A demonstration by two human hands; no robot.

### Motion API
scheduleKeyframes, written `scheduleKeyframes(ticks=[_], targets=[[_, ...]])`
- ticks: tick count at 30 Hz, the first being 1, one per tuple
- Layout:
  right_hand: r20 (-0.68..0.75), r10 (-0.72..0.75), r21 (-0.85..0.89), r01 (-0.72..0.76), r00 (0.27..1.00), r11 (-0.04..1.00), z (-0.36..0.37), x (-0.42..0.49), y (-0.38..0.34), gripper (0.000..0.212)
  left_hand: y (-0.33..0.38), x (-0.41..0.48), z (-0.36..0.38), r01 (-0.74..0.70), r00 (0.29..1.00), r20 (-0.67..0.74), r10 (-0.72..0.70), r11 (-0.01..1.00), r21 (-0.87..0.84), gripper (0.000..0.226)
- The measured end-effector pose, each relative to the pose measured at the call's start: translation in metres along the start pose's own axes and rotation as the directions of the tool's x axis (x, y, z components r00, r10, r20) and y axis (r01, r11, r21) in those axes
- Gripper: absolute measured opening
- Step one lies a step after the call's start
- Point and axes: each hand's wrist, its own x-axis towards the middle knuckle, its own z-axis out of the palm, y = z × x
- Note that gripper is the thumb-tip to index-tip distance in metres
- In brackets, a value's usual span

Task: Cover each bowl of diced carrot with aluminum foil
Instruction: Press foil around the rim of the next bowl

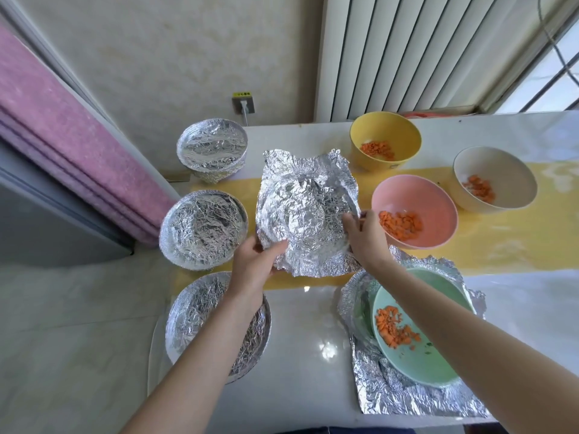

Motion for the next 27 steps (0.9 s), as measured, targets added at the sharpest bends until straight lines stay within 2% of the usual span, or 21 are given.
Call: scheduleKeyframes(ticks=[3, 5, 8, 12, 16, 22, 27], targets=[[-0.032, -0.012, 0.012, 0.013, 0.999, 1.000, -0.002, -0.001, -0.002, 0.028, -0.007, 0.004, -0.003, -0.016, 0.999, -0.040, 0.020, 0.996, 0.086, 0.071], [-0.031, -0.003, -0.019, 0.003, 1.000, 1.000, -0.002, 0.000, -0.003, 0.028, -0.012, 0.007, -0.005, -0.015, 0.997, -0.067, 0.024, 0.991, 0.135, 0.082], [-0.047, 0.023, -0.060, -0.026, 0.999, 0.998, 0.002, 0.004, -0.001, 0.032, -0.017, 0.011, -0.007, -0.024, 0.995, -0.094, 0.040, 0.987, 0.161, 0.076], [-0.073, 0.041, -0.109, -0.048, 0.997, 0.993, 0.006, 0.010, 0.000, 0.034, -0.020, 0.017, -0.016, -0.013, 0.998, -0.058, 0.018, 0.996, 0.091, 0.068], [-0.048, 0.068, -0.127, -0.074, 0.997, 0.989, 0.010, 0.014, 0.001, 0.032, -0.023, 0.021, -0.020, -0.030, 0.997, -0.069, 0.046, 0.977, 0.210, 0.075], [-0.092, 0.056, -0.233, -0.076, 0.994, 0.969, 0.014, 0.020, -0.003, 0.038, -0.017, 0.029, -0.014, -0.124, 0.983, -0.088, 0.162, 0.934, 0.336, 0.041], [-0.026, 0.087, -0.323, -0.091, 0.996, 0.942, 0.018, 0.023, 0.002, 0.034, -0.011, 0.034, 0.000, -0.170, 0.962, -0.131, 0.239, 0.902, 0.396, 0.043]])
